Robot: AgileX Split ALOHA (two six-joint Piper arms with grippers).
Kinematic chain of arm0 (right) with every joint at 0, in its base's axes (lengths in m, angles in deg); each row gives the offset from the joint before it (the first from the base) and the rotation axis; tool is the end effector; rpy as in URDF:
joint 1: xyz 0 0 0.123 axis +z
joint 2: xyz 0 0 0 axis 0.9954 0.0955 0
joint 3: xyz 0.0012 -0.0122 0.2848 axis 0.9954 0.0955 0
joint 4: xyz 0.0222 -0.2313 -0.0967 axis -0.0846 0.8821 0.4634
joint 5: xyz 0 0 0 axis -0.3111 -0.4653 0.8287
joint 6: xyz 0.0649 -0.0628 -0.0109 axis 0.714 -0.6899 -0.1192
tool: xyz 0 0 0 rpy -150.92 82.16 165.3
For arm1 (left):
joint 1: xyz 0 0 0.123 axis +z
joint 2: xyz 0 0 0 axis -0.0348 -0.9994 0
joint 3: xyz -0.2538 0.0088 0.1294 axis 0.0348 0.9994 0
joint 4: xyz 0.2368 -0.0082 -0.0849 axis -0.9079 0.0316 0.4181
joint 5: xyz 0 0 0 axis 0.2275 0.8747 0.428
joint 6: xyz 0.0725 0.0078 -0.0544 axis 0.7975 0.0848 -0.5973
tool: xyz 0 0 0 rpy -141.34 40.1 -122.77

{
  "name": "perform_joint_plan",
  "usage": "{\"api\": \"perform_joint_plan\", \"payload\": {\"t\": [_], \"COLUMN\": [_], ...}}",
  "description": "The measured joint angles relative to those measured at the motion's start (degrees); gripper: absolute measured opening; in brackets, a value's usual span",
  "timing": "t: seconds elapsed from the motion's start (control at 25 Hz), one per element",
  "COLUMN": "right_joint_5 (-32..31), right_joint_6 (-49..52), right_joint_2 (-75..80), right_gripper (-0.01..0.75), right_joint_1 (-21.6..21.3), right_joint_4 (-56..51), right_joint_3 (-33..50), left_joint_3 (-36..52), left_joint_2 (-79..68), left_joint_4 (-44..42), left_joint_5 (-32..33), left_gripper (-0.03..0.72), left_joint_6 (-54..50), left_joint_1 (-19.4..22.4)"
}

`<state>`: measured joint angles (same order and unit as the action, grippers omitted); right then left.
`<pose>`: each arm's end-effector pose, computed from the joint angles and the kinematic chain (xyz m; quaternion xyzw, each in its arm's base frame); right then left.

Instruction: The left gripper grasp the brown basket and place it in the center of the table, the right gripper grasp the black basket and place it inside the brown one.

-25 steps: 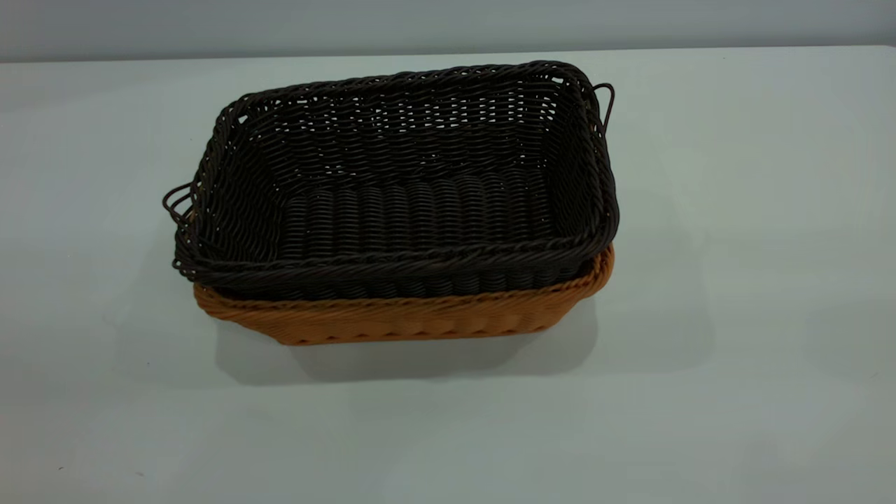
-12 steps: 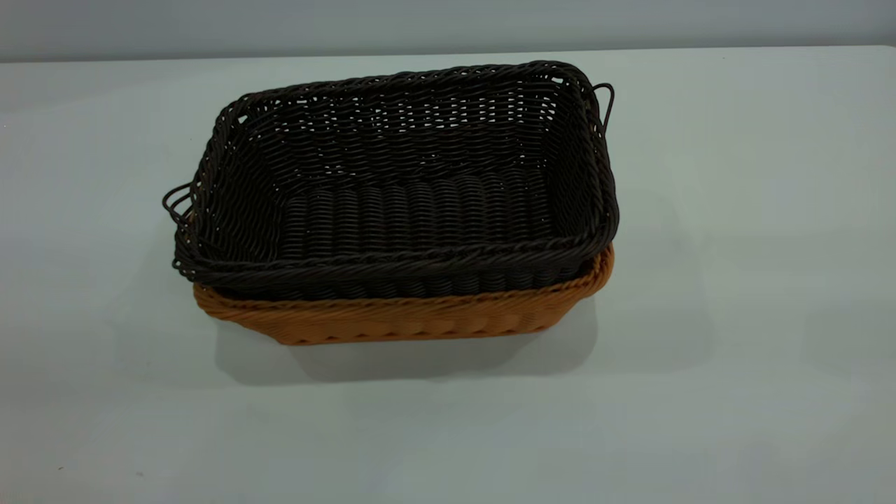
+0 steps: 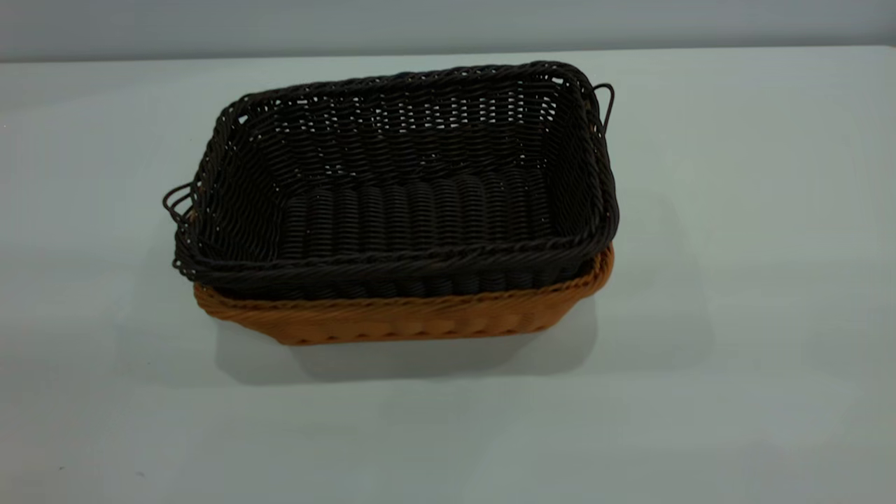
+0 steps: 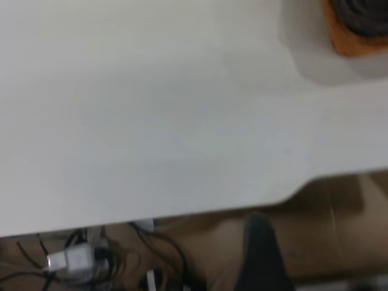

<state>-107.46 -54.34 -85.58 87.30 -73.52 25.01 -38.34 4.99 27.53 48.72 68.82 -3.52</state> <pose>-0.0070 0.0058 0.2654 -0.0354 0.8686 0.0422 0.4924 0.0318 -0.0022 0.2675 0.0446 0.9191 -0.0138 0.3912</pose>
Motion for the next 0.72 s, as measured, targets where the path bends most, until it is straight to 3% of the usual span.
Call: {"api": "perform_joint_plan", "payload": {"t": [0.32,0.72], "right_joint_5": [0.0,0.0], "right_joint_6": [0.0,0.0], "right_joint_2": [0.0,0.0], "right_gripper": [0.499,0.499], "right_joint_1": [0.0,0.0], "right_joint_4": [0.0,0.0], "right_joint_3": [0.0,0.0], "left_joint_3": [0.0,0.0], "left_joint_2": [13.92,15.24], "left_joint_4": [0.0,0.0], "left_joint_5": [0.45,1.03], "left_gripper": [0.468,0.468], "left_joint_6": [0.0,0.0], "left_joint_1": [4.99,5.54]}}
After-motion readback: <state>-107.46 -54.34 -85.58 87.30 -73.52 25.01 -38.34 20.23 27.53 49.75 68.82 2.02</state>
